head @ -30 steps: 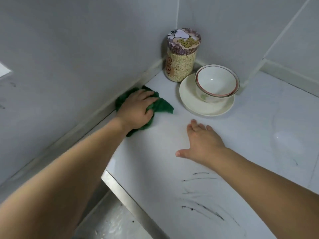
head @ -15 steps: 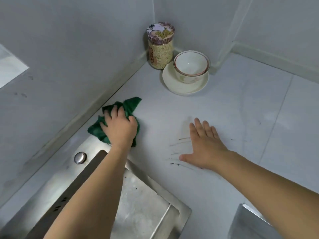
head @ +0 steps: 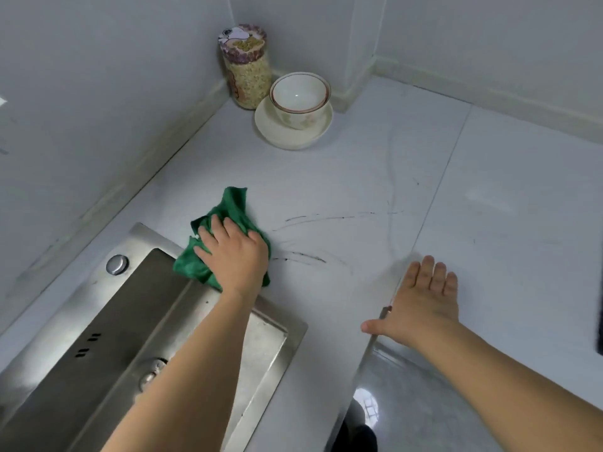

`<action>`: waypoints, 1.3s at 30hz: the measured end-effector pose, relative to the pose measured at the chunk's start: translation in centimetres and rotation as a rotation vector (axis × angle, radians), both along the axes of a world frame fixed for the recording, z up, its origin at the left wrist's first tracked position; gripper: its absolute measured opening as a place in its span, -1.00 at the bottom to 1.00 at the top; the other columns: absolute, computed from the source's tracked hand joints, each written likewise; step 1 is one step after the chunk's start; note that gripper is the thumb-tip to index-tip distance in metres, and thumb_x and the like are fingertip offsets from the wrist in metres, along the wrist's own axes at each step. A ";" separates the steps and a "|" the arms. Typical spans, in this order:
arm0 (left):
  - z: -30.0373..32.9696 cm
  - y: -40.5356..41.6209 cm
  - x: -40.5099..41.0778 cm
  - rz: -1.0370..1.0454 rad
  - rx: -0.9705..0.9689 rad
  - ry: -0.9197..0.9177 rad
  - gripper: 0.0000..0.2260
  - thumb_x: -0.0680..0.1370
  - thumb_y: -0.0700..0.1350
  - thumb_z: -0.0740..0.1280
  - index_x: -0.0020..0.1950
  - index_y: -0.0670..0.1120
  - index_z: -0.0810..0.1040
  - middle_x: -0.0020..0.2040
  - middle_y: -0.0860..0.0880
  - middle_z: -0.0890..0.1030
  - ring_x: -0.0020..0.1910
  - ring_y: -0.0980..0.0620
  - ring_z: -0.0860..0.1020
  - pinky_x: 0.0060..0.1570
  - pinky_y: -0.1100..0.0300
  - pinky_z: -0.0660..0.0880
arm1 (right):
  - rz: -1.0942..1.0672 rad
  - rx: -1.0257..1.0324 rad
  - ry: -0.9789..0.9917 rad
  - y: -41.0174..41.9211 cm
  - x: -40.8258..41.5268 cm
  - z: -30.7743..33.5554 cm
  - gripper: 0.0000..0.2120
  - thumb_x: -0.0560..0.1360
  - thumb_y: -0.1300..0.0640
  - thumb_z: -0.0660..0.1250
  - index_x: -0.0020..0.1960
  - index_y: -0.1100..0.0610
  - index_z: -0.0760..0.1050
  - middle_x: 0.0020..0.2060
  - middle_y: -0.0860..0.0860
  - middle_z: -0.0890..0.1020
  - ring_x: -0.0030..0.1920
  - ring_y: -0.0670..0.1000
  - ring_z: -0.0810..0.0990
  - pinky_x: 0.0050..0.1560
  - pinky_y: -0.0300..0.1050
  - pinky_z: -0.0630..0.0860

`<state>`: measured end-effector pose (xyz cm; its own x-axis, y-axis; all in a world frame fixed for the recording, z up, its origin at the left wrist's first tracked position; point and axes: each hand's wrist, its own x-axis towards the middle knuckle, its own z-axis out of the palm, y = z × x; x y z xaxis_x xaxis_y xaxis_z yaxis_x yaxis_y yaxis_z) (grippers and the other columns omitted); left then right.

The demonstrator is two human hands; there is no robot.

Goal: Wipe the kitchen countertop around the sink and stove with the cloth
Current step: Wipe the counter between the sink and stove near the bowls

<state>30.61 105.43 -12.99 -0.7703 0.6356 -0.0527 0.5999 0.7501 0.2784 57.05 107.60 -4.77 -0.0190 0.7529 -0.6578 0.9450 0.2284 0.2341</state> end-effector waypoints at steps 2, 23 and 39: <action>-0.3 -1.2 3.6 -0.045 0.015 -0.004 -0.54 0.52 -0.04 0.14 0.38 -0.22 0.39 0.48 -0.18 0.33 0.47 -0.30 0.20 0.39 -0.35 0.13 | -0.074 -0.039 -0.030 -0.9 1.3 -0.5 0.37 0.19 -0.57 0.22 0.49 0.35 -0.36 0.49 0.30 -0.29 0.51 0.29 -0.25 0.50 0.19 -0.24; -0.1 0.2 5.6 -0.334 0.044 0.199 -0.76 0.57 -0.02 0.13 0.07 -0.17 0.40 0.06 -0.23 0.43 0.02 -0.24 0.40 0.01 -0.16 0.34 | -0.165 -0.074 0.000 -0.1 1.1 -2.6 0.27 0.09 -0.50 0.40 0.53 0.24 0.08 0.46 0.40 0.01 0.45 0.35 0.10 0.41 0.19 0.16; -0.7 0.7 10.3 -0.521 0.001 0.118 -0.62 0.60 0.08 0.07 0.38 -0.02 0.34 0.43 -0.12 0.33 0.42 -0.26 0.23 0.38 -0.37 0.11 | -0.211 -0.073 0.116 -0.8 2.2 -2.7 0.41 0.16 -0.46 0.41 0.47 0.45 -0.27 0.46 0.44 -0.19 0.49 0.39 -0.07 0.48 0.23 -0.02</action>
